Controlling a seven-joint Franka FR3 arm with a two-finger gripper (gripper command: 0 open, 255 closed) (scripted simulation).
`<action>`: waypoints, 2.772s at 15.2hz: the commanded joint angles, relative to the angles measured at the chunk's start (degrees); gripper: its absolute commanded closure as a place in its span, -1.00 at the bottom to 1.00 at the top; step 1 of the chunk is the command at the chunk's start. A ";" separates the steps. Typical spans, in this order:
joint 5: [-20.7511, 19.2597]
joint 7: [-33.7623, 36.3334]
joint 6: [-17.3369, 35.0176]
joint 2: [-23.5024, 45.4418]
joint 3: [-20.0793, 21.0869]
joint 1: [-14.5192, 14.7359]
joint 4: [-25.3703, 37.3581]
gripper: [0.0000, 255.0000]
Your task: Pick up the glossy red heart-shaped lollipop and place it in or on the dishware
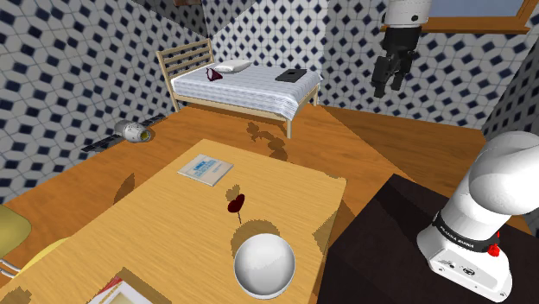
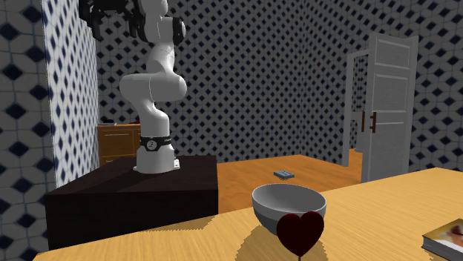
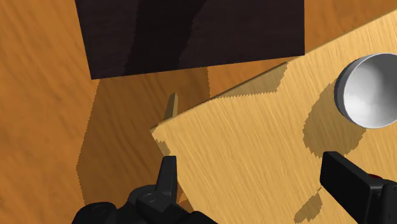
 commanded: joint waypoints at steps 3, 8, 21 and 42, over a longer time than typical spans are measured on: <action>2.44 4.95 1.83 0.41 2.32 -0.16 -1.93 -1.00; 8.69 16.98 7.29 3.20 8.21 -0.27 -5.34 -1.00; 21.27 45.76 26.24 21.97 22.58 -0.63 -4.13 -1.00; 14.67 90.18 51.87 69.83 26.32 4.46 24.13 -1.00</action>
